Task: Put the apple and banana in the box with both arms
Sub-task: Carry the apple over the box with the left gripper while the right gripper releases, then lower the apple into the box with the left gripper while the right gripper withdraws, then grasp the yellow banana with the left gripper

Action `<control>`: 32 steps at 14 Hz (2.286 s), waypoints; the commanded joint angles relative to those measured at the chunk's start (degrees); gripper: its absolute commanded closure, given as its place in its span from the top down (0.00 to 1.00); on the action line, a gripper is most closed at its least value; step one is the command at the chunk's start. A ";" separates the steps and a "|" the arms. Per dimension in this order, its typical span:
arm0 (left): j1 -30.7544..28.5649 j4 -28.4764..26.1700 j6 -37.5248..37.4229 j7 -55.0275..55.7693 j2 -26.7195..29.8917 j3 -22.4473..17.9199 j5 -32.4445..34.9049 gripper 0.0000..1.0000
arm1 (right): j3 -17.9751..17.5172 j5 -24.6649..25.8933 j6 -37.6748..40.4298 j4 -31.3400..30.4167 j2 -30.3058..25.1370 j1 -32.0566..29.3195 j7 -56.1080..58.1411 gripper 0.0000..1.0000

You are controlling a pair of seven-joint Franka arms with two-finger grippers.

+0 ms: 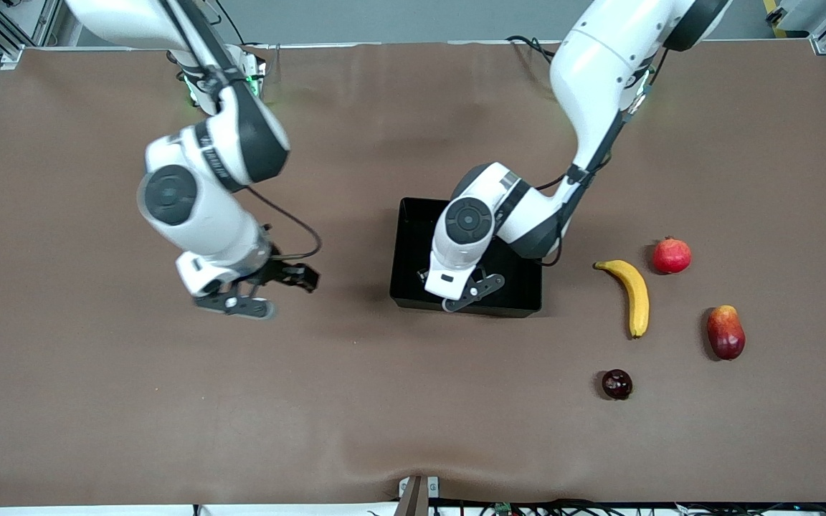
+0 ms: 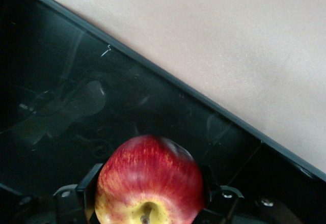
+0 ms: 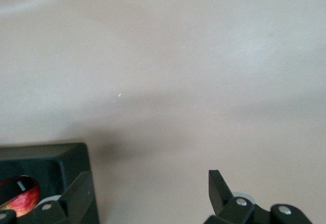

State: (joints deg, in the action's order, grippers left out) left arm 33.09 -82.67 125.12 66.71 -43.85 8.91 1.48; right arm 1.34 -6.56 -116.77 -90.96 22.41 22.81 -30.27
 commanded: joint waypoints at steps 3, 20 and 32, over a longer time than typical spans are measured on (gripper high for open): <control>1.37 2.34 2.32 2.36 -2.91 -1.09 0.72 0.00 | -1.25 0.15 2.24 -1.32 -2.81 -7.76 9.07 1.00; -8.81 2.87 -14.97 -12.02 15.88 -3.99 1.16 1.00 | -1.25 3.22 27.37 -1.32 -19.76 -19.03 26.14 1.00; -31.85 -20.38 -5.91 -40.42 20.12 -3.55 1.16 1.00 | -2.65 3.66 39.68 7.20 -22.59 -21.75 31.24 1.00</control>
State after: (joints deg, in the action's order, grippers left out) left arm 2.76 -95.04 111.52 27.86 -25.20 4.63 1.62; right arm 0.39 -3.41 -78.70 -84.28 0.37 2.64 0.55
